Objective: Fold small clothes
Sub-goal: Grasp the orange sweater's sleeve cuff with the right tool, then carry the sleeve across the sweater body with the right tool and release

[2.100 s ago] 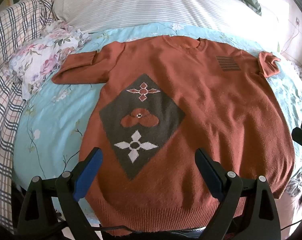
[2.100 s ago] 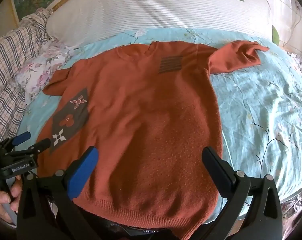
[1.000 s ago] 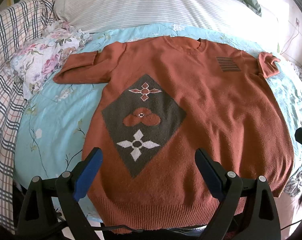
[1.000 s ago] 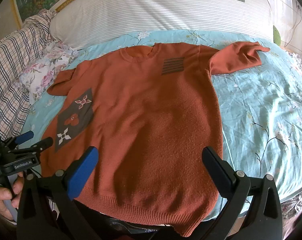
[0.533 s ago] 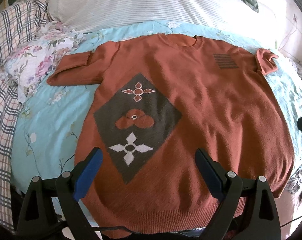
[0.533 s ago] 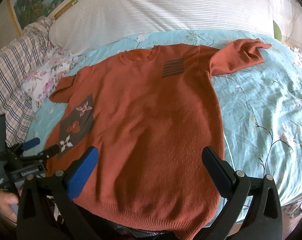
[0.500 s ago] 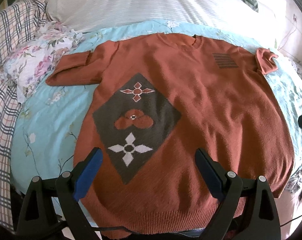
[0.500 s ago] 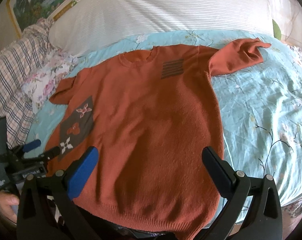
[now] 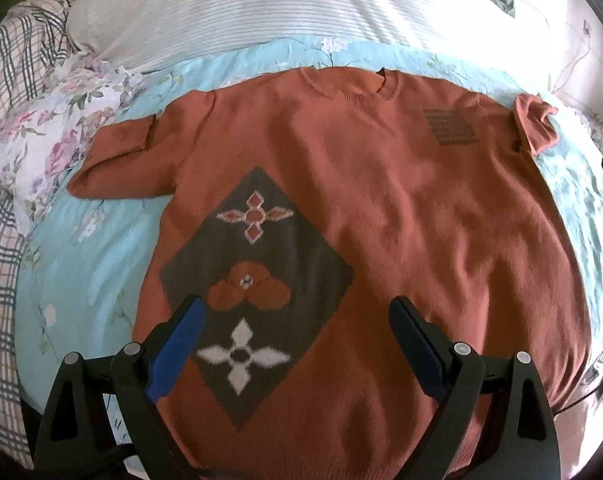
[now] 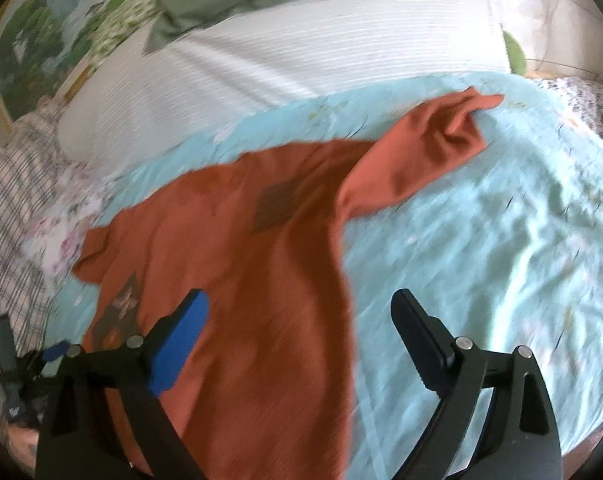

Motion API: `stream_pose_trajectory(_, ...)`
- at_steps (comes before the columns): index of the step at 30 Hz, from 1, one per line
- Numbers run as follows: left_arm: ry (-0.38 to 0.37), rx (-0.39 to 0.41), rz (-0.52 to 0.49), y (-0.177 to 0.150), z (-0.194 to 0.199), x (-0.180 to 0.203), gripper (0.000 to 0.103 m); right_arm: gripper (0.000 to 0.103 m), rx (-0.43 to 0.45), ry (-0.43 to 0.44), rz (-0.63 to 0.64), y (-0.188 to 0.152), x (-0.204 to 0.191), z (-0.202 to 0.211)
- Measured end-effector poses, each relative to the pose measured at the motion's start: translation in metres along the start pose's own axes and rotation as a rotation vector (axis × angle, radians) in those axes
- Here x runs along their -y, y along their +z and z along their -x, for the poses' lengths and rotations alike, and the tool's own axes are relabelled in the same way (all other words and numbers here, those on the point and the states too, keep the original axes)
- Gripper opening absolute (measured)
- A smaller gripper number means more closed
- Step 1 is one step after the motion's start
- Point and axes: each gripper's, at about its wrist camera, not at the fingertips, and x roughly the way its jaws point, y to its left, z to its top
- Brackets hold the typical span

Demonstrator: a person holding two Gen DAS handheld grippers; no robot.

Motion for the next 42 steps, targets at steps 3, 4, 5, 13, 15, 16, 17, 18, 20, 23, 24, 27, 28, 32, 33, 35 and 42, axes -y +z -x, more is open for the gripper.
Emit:
stream_pose_trajectory(3, -0.008, -0.007, -0.002, 0.014, -0.008, 0.001, 0.094, 0.084, 0.017, 0.000, -0.035, 0.032, 0.020, -0.009)
stream_pose_trajectory(4, -0.009, -0.007, -0.003, 0.017, -0.010, 0.001, 0.094, 0.084, 0.024, -0.004, -0.048, 0.045, 0.027, -0.012)
stream_pose_trajectory(5, -0.007, -0.007, -0.005, 0.023, -0.013, 0.001, 0.094, 0.083, 0.032, -0.010, -0.052, 0.055, 0.032, -0.015)
stream_pose_trajectory(13, -0.013, -0.052, -0.002, 0.044, -0.041, 0.005, 0.094, 0.060, 0.071, -0.114, -0.208, 0.170, 0.115, -0.081)
stream_pose_trajectory(15, -0.007, -0.069, -0.002, 0.051, -0.051, 0.006, 0.094, 0.060, 0.084, -0.160, -0.223, 0.195, 0.133, -0.098)
stream_pose_trajectory(16, -0.006, -0.077, 0.001, 0.053, -0.055, 0.007, 0.094, 0.060, 0.082, -0.175, -0.239, 0.208, 0.144, -0.108)
stream_pose_trajectory(17, -0.008, -0.085, 0.005, 0.056, -0.059, 0.008, 0.094, 0.058, 0.080, -0.206, -0.260, 0.224, 0.157, -0.121)
stream_pose_trajectory(18, -0.012, -0.095, 0.011, 0.060, -0.065, 0.008, 0.094, 0.058, 0.083, -0.227, -0.276, 0.235, 0.167, -0.129)
stream_pose_trajectory(20, -0.018, -0.109, 0.023, 0.066, -0.075, 0.009, 0.094, 0.058, 0.068, -0.261, -0.295, 0.253, 0.181, -0.150)
stream_pose_trajectory(23, -0.026, -0.138, 0.039, 0.076, -0.094, 0.012, 0.094, 0.058, 0.032, -0.320, -0.271, 0.274, 0.196, -0.181)
stream_pose_trajectory(24, -0.030, -0.146, 0.041, 0.078, -0.099, 0.014, 0.094, 0.058, 0.001, -0.354, -0.278, 0.279, 0.205, -0.192)
stream_pose_trajectory(27, -0.041, -0.167, 0.045, 0.083, -0.110, 0.017, 0.094, 0.038, -0.110, -0.406, -0.267, 0.273, 0.221, -0.222)
stream_pose_trajectory(28, -0.044, -0.170, 0.046, 0.084, -0.113, 0.017, 0.094, 0.029, -0.109, -0.436, -0.247, 0.272, 0.221, -0.224)
stream_pose_trajectory(32, -0.062, -0.170, 0.040, 0.085, -0.117, 0.018, 0.094, 0.005, -0.021, -0.325, -0.266, 0.262, 0.219, -0.200)
stream_pose_trajectory(33, -0.065, -0.167, 0.038, 0.085, -0.116, 0.017, 0.094, 0.005, 0.000, -0.278, -0.258, 0.258, 0.212, -0.191)
stream_pose_trajectory(35, -0.068, -0.154, 0.034, 0.084, -0.112, 0.017, 0.094, 0.005, 0.035, -0.214, -0.209, 0.250, 0.190, -0.176)
stream_pose_trajectory(42, -0.090, -0.097, 0.050, 0.074, -0.085, 0.008, 0.094, 0.005, 0.055, 0.086, -0.113, 0.221, 0.087, -0.137)
